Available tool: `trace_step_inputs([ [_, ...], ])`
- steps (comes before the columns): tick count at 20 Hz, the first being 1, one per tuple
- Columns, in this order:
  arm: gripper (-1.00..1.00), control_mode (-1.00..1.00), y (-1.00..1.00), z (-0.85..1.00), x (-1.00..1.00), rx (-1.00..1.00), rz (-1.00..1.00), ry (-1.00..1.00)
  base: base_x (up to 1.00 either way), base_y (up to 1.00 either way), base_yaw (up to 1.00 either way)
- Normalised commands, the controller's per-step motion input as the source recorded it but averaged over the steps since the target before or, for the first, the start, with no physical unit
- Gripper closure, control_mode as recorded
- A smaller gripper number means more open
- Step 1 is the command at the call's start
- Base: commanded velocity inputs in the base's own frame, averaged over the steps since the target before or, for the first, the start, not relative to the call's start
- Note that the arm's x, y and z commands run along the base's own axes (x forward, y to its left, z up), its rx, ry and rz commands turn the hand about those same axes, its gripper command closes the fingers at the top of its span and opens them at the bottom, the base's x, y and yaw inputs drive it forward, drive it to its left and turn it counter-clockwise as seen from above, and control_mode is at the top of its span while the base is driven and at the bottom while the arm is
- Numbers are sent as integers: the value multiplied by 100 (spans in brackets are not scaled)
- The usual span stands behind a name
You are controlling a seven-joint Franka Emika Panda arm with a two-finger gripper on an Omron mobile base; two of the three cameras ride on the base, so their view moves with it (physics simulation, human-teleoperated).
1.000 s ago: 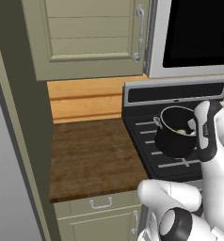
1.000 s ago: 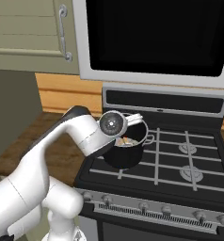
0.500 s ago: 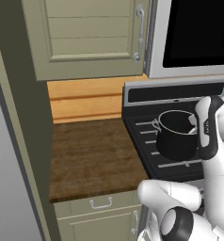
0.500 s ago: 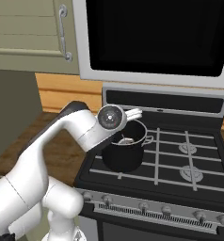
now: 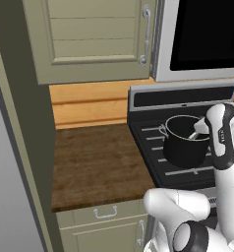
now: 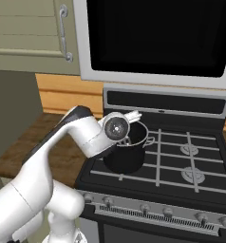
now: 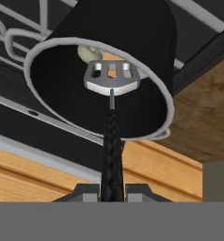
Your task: Put the mushroom and squash in the pot. Retrieve the spatula and lightly stir the vegetables in the pot.
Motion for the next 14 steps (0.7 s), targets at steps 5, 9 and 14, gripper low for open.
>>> trace_step_inputs([
  [5, 100, -100, 7, -36, 41, 2, 9, -8, 0, 0, 0],
  [9, 100, -100, 0, -16, 18, 0, 1, 0, 0, 0, 0],
  [14, 100, -100, -1, -3, 2, 0, 0, 0, 0, 0, 0],
])
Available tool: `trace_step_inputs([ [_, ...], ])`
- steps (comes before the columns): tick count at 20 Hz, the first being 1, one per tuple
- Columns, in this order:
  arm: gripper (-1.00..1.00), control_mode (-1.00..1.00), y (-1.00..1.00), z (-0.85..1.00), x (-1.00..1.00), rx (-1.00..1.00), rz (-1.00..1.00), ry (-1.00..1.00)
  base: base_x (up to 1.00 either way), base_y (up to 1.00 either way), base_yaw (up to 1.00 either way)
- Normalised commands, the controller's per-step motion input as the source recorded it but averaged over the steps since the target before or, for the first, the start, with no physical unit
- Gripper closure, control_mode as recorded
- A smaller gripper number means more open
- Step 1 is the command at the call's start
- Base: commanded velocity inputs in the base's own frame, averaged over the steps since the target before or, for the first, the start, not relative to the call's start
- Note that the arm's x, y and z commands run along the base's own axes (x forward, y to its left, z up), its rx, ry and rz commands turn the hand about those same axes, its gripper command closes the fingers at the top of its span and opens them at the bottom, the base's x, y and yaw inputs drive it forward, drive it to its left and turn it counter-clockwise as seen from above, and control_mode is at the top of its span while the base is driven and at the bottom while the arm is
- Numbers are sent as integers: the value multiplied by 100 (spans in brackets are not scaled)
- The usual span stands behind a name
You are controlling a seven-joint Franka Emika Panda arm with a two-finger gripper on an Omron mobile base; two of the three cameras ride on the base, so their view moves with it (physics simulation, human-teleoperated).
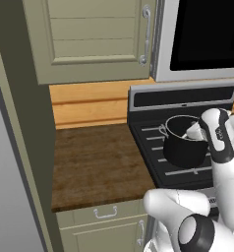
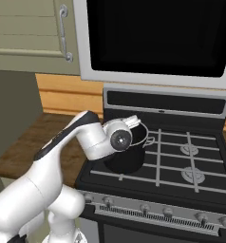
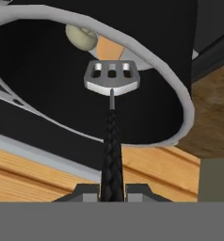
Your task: Put the mushroom and squash in the pot. Retrieve the spatula and lightly stir the vegetables in the pot.
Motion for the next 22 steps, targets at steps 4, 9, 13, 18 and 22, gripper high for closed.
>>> trace_step_inputs([
  [4, 100, -100, -3, -12, 6, -2, 0, 0, 0, 0, 0],
  [9, 100, -100, -17, -16, 13, -14, -3, 0, 0, 0, 0],
  [13, 100, -100, -21, -22, 18, -13, -4, 0, 0, 0, 0],
  [18, 100, -100, -2, -8, -3, -9, -1, -2, 0, 0, 0],
  [22, 100, -100, 0, 9, -18, -6, -2, -5, 0, 0, 0],
])
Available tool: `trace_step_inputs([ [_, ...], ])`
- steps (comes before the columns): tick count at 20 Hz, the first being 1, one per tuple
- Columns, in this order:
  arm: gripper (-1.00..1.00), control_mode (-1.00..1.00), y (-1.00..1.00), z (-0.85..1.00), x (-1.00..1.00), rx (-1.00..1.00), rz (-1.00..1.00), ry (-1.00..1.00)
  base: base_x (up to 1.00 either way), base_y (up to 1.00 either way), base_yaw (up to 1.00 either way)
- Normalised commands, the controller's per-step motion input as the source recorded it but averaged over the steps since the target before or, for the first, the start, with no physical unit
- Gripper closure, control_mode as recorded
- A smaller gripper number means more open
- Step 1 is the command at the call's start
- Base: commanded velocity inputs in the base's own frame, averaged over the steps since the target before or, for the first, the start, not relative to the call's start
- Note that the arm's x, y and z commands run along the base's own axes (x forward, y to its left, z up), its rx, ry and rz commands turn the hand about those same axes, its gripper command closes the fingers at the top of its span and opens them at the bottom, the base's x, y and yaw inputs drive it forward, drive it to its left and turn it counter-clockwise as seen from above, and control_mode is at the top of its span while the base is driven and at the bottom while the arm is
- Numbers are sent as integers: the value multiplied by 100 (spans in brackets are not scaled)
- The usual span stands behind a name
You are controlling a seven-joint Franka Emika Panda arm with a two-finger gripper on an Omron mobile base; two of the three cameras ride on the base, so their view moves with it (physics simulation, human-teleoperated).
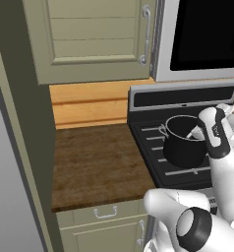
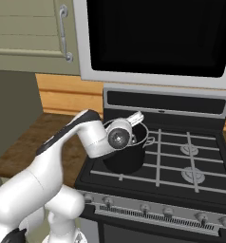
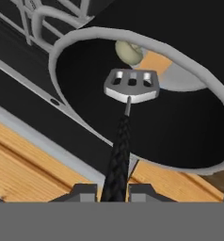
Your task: Put the mushroom and squash in the pot. Retrieve the spatula and lightly stir the vegetables in the pot.
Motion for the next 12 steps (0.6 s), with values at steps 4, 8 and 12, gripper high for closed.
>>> trace_step_inputs([
  [4, 100, -100, 0, 2, 0, -6, -6, -1, 0, 0, 0],
  [8, 100, -100, 0, -10, 11, -3, -5, 1, 0, 0, 0],
  [12, 100, -100, 0, -31, 1, 0, -2, 8, 0, 0, 0],
])
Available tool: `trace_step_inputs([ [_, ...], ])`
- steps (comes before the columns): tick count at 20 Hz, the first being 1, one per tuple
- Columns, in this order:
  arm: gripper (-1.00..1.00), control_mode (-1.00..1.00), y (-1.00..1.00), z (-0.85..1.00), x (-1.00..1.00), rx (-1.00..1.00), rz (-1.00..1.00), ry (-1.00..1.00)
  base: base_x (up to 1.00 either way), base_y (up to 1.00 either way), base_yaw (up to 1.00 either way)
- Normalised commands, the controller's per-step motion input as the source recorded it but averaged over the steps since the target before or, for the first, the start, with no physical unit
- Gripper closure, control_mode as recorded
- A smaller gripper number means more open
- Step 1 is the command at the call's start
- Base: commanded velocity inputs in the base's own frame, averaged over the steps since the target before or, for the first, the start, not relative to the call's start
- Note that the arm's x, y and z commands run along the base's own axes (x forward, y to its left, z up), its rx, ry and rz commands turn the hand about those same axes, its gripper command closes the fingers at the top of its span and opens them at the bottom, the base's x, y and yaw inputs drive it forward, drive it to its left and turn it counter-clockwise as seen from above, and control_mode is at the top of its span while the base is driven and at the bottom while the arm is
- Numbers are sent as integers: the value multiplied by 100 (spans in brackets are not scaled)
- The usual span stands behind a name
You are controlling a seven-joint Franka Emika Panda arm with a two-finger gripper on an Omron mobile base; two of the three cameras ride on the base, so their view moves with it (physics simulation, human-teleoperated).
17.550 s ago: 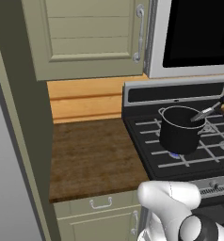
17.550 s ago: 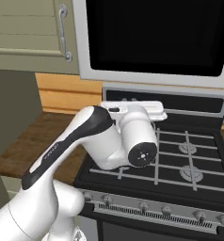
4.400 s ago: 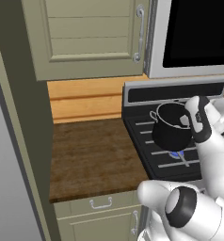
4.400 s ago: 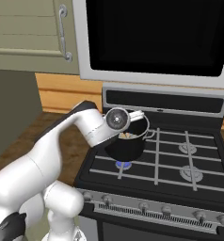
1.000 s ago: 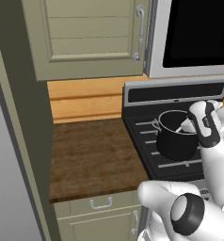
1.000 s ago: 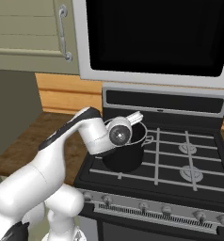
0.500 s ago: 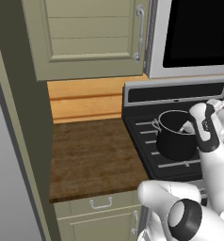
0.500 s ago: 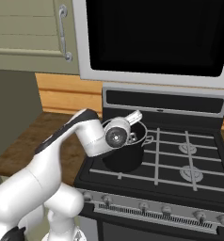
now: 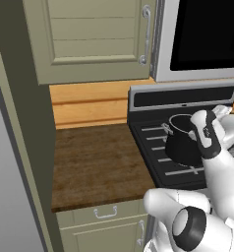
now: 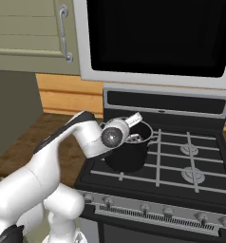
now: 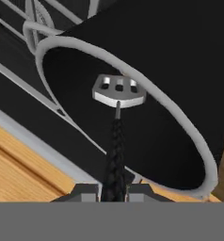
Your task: Put the mushroom and squash in the pot. Retrieve the spatula and lightly stir the vegetables in the pot.
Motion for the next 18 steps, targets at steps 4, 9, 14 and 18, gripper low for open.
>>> trace_step_inputs([
  [4, 100, -100, 8, -15, -24, 6, 0, 10, 0, 0, 0],
  [9, 100, -100, 9, 2, -50, 20, -1, 16, 0, 0, 0],
  [14, 100, -100, 0, 18, -8, 17, -8, 17, 0, 0, 0],
  [18, 100, -100, 0, 53, 8, 14, -10, 7, 0, 0, 0],
])
